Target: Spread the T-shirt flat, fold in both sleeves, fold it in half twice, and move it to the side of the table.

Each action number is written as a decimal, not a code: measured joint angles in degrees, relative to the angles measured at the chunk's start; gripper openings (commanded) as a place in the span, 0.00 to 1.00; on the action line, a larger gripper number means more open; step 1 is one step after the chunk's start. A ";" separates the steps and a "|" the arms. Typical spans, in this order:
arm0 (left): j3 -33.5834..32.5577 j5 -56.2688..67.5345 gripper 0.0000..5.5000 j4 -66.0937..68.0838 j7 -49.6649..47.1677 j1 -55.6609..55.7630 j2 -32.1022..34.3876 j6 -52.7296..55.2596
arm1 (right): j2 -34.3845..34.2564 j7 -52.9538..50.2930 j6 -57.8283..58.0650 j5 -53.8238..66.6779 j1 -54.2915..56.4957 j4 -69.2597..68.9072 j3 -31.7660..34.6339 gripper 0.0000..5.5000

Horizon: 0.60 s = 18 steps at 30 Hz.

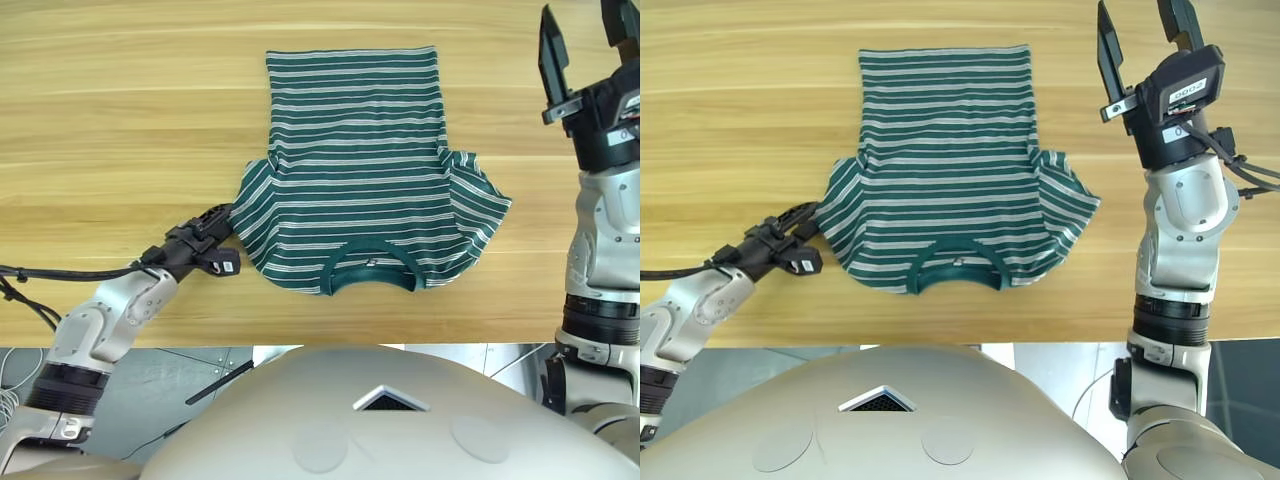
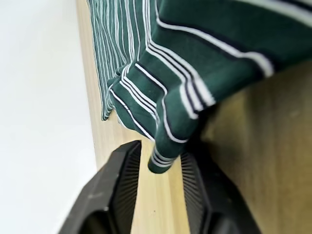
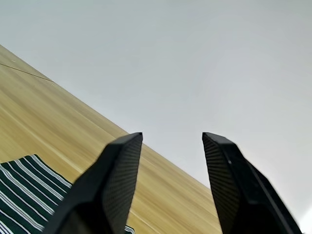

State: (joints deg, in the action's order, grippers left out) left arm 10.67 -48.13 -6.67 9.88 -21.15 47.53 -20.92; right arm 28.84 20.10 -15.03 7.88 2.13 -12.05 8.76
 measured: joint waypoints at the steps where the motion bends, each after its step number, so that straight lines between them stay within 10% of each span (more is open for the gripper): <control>1: 0.21 0.00 0.17 -0.02 0.41 0.31 0.32 -0.10 | -0.15 0.00 0.02 0.00 0.00 0.00 0.04 0.41; 18: -0.07 -0.05 0.00 -0.12 -3.03 0.97 0.08 1.65 | -0.26 0.41 2.17 0.03 -1.16 -1.16 2.14 0.41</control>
State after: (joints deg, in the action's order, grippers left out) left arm 10.59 -48.18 -6.79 6.85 -20.18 47.61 -19.27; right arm 28.58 20.51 -12.85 7.91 0.97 -13.20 10.90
